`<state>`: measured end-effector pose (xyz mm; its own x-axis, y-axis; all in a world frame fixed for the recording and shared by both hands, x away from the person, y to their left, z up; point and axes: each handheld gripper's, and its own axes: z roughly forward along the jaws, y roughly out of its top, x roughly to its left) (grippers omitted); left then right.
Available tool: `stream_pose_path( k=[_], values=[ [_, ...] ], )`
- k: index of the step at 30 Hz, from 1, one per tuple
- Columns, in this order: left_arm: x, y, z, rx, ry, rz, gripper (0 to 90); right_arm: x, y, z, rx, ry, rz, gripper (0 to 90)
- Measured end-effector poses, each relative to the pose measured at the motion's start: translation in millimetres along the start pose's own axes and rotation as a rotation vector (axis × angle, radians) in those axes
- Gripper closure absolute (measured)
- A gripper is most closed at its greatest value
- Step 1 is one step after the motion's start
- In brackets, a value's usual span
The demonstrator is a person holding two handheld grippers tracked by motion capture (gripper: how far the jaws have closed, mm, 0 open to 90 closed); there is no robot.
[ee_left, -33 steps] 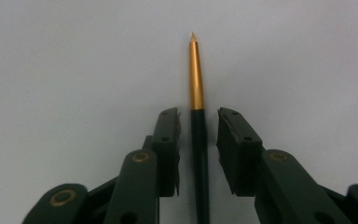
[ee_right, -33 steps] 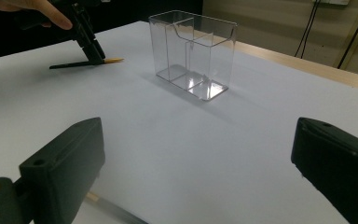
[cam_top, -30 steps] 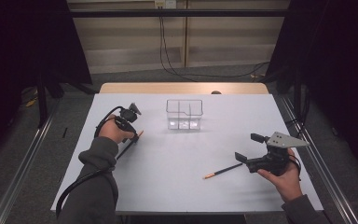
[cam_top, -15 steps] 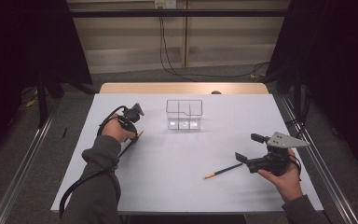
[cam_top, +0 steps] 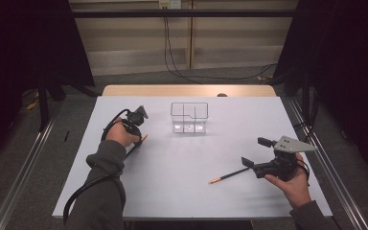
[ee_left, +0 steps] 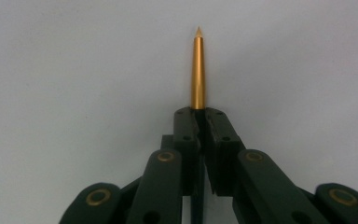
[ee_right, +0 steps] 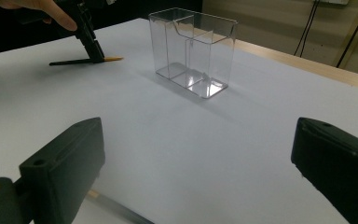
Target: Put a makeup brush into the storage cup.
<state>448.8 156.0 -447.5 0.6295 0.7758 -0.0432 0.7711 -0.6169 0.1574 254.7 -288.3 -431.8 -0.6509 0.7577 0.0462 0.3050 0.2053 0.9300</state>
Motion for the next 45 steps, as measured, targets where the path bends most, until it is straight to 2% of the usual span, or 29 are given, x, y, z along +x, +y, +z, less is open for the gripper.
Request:
stream_pose_path(
  k=[2,4,7,9,12,20,21,25,30,34,36,39,40,41,43,45],
  values=[
    [0.5,-0.2,0.2,-0.005,-0.012,-0.006,83.9,0.0,-0.1,-0.2,0.0,-0.001,0.001,2.1],
    [1.9,-0.4,-0.7,0.006,-0.009,0.001,84.0,-0.4,0.0,-0.6,-0.005,-0.003,0.004,2.1],
    [0.3,0.1,-0.6,0.002,-0.008,-0.01,83.9,-1.5,-0.1,-1.2,-0.001,-0.001,0.003,2.1],
    [-1.6,0.7,-1.2,0.014,0.008,0.005,84.0,-1.6,0.0,-1.2,-0.001,-0.002,0.002,2.1],
    [-2.3,0.4,-1.2,-0.001,0.016,0.003,84.0,-1.3,0.2,-0.9,-0.001,-0.005,0.004,2.1],
    [-4.5,0.4,-2.7,0.003,0.042,0.007,84.0,-1.4,0.5,-0.3,0.001,-0.011,0.005,2.1],
    [-4.4,0.3,-2.3,-0.002,0.029,-0.003,84.0,-1.6,0.2,0.0,0.0,-0.007,0.008,2.1],
    [-3.7,-0.7,-3.0,-0.004,0.029,-0.002,84.0,-1.4,0.6,-0.6,-0.009,-0.001,0.01,2.1],
    [-0.6,-3.6,-3.9,-0.027,0.007,-0.041,84.0,-1.9,0.3,0.0,-0.007,0.0,0.012,2.1],
    [0.3,-4.8,-7.3,-0.051,0.004,-0.043,84.0,-1.7,1.0,0.3,-0.011,0.004,0.007,2.1],
    [0.9,-5.4,-9.1,-0.084,-0.007,-0.066,84.0,-1.5,0.6,1.1,-0.01,0.004,0.005,2.1],
    [1.5,-5.5,-11.9,-0.106,-0.007,-0.068,84.0,-1.1,0.7,1.0,-0.006,0.005,0.007,2.1],
    [1.7,-5.9,-14.0,-0.11,-0.009,-0.082,84.0,-1.1,0.9,1.0,-0.007,0.005,0.005,2.1],
    [2.9,-5.8,-14.3,-0.13,-0.012,-0.073,84.0,-1.0,1.2,0.8,-0.006,0.006,0.006,2.1],
    [1.7,-6.3,-16.4,-0.162,-0.014,-0.094,84.0,-1.1,1.2,0.8,-0.007,0.006,0.006,2.1],
    [1.4,-6.3,-18.5,-0.195,-0.024,-0.093,83.9,-1.1,1.0,1.0,-0.008,0.004,0.006,2.1]
  ],
)
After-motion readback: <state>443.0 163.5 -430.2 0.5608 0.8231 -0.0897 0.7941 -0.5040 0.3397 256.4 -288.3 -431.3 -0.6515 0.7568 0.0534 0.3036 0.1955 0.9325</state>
